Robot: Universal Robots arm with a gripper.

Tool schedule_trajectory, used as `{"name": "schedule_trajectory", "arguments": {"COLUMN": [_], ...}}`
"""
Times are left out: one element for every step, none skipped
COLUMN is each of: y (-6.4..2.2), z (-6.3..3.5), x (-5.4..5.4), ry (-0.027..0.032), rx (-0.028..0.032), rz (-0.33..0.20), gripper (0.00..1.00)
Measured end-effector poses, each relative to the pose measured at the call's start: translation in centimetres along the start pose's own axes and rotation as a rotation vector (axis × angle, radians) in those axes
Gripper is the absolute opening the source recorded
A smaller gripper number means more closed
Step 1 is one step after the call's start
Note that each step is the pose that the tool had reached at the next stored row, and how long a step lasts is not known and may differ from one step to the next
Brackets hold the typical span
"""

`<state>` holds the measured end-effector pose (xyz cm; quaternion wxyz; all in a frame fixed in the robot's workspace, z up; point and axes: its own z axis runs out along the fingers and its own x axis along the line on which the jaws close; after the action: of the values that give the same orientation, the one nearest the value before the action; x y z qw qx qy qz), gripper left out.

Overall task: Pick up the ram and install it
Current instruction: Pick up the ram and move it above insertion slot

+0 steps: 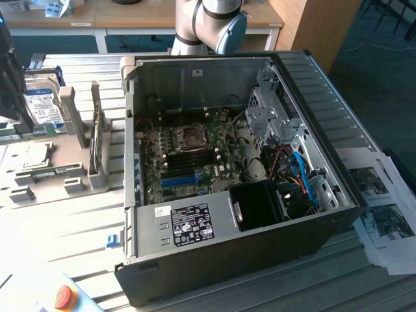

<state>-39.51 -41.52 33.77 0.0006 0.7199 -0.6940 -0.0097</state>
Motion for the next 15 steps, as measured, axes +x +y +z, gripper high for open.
{"name": "schedule_trajectory", "arguments": {"y": [0.00,0.01,0.01,0.01,0.01,0.01,0.01,0.01,0.01,0.02,0.02,0.02,0.02,0.02,0.02], "z": [-0.13,-0.28,-0.40,-0.50,-0.59,-0.69,-0.77,-0.86,-0.94,-1.02,-1.09,-1.18,-1.27,-1.36,-1.49], "x": [0.0,0.0,0.0,0.0,0.0,0.0,0.0,0.0,0.0,0.0,0.0,0.0,0.0,0.0,0.0], "ry": [0.0000,-0.0001,0.0000,0.0000,-0.0001,0.0000,-0.0001,-0.0001,-0.0001,0.0000,-0.0001,-0.0001,-0.0001,-0.0001,-0.0001], "rx": [0.0001,0.0001,0.0001,0.0000,0.0001,0.0000,0.0001,0.0001,0.0001,0.0001,0.0001,0.0000,0.0001,0.0001,0.0000], "rz": [0.000,0.000,0.000,0.000,0.000,0.000,0.000,0.001,0.001,0.001,0.002,0.003,0.004,0.004,0.005], "gripper": [0.12,0.12,0.12,0.12,0.12,0.12,0.12,0.12,0.12,0.12,0.12,0.12,0.12,0.12,0.12]}}
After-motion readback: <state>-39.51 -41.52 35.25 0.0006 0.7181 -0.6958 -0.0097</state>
